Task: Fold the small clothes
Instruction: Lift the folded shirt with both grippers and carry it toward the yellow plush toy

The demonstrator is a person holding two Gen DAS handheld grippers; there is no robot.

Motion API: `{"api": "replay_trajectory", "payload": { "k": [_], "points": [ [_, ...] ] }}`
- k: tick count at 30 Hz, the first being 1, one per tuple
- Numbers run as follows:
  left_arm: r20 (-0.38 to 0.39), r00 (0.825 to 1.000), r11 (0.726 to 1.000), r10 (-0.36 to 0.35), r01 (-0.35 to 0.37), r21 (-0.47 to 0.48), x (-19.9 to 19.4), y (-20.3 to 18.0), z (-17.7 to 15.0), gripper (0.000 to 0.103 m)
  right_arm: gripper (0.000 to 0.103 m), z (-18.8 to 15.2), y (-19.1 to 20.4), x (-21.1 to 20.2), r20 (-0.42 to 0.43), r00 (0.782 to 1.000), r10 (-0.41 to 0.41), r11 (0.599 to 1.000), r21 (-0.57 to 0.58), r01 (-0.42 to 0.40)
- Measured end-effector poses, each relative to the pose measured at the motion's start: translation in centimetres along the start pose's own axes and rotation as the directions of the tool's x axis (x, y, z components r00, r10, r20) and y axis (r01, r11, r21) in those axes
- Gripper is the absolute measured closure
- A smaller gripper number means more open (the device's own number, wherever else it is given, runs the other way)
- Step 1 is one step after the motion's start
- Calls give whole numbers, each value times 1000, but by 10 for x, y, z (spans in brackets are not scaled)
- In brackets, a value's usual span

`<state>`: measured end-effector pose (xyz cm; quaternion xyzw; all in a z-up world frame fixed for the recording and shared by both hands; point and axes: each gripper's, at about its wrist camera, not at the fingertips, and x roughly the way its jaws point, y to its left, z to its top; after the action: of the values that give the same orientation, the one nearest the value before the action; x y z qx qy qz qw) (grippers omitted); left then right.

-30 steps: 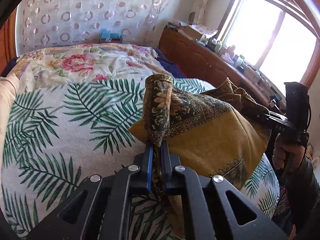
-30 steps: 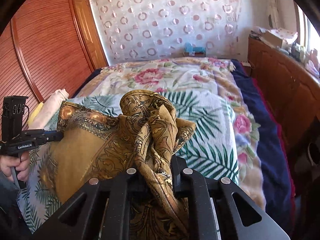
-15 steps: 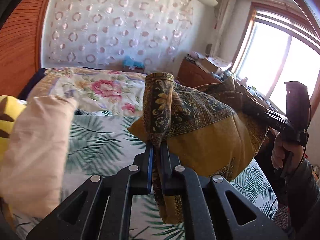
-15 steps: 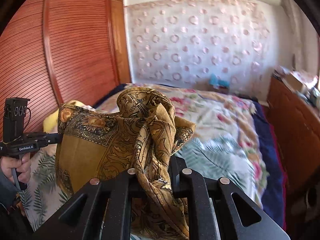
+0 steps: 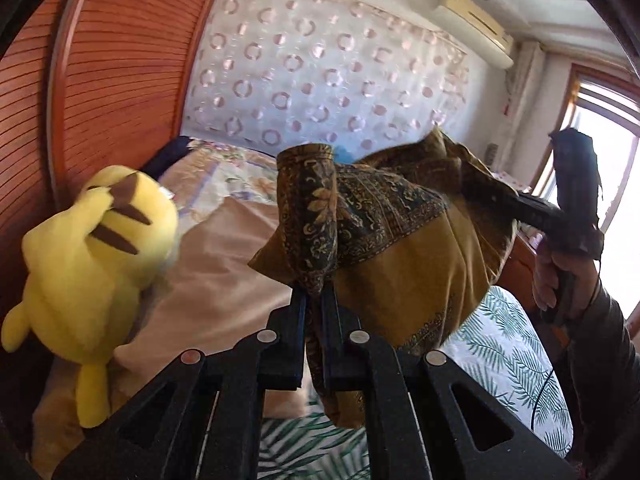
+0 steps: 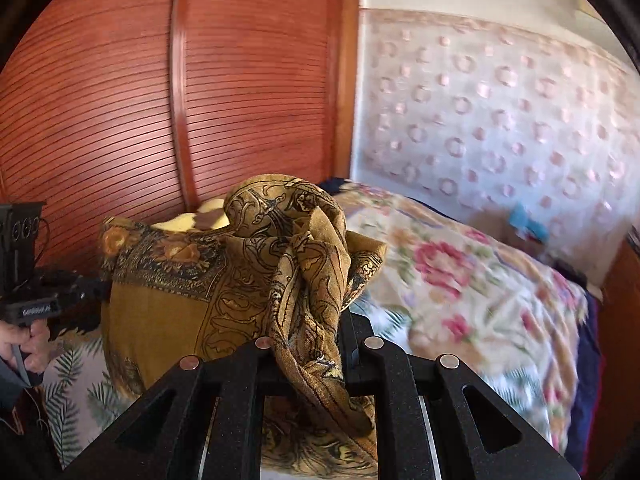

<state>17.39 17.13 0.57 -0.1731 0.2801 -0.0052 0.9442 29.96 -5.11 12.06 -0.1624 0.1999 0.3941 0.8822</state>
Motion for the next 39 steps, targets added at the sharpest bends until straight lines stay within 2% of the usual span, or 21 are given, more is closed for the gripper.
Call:
{"api": "replay_trajectory", "payload": {
  "k": [5,10,13,18,19,21,23,24,26,28,31,34,37,39],
  "points": [
    [10,999,996,53,-52,-69,-12,37,-10,96,91,36,6,69,-38,997,73,993,-85,-76],
    [-28,995,989,95,-97,-113,-4,65,-20,96,91,56,2,149,-103,988,117,981,-142,-131],
    [-48,992,985,120,-125,-121,5,75,-27,96,91,67,5,196,-150,982,117,978,-152,-140],
    [-69,985,981,161,-167,-98,9,79,-34,96,89,78,13,241,-166,977,134,975,-155,-160],
    [-76,983,980,169,-176,-89,10,79,-35,96,87,79,11,247,-171,977,127,977,-149,-153],
    [-73,979,979,189,-194,-60,10,75,-35,94,75,78,14,249,-171,979,113,981,-136,-137],
    [-51,973,973,226,-228,-31,2,71,-36,88,50,77,8,244,-139,987,75,989,-116,-92],
    [-35,970,970,240,-241,-19,-1,71,-36,82,46,77,4,240,-120,991,51,992,-109,-64],
    [7,964,964,265,-265,0,-9,68,-34,70,44,78,-2,229,-53,999,-8,996,-91,3],
    [44,962,962,271,-271,5,-15,67,-29,56,44,77,-7,214,0,1000,-18,997,-74,18],
    [49,965,966,256,-258,26,-8,64,-20,44,44,72,-5,197,27,998,59,997,-60,-58],
    [17,971,970,238,-239,38,11,64,-15,43,44,60,3,199,9,990,137,989,-55,-137],
    [-40,973,974,225,-225,20,27,66,-19,43,44,45,7,225,-51,983,175,983,-43,-178],
    [-44,971,972,235,-235,11,26,65,-23,43,44,33,9,246,-100,974,204,978,-11,-207]
  ]
}}
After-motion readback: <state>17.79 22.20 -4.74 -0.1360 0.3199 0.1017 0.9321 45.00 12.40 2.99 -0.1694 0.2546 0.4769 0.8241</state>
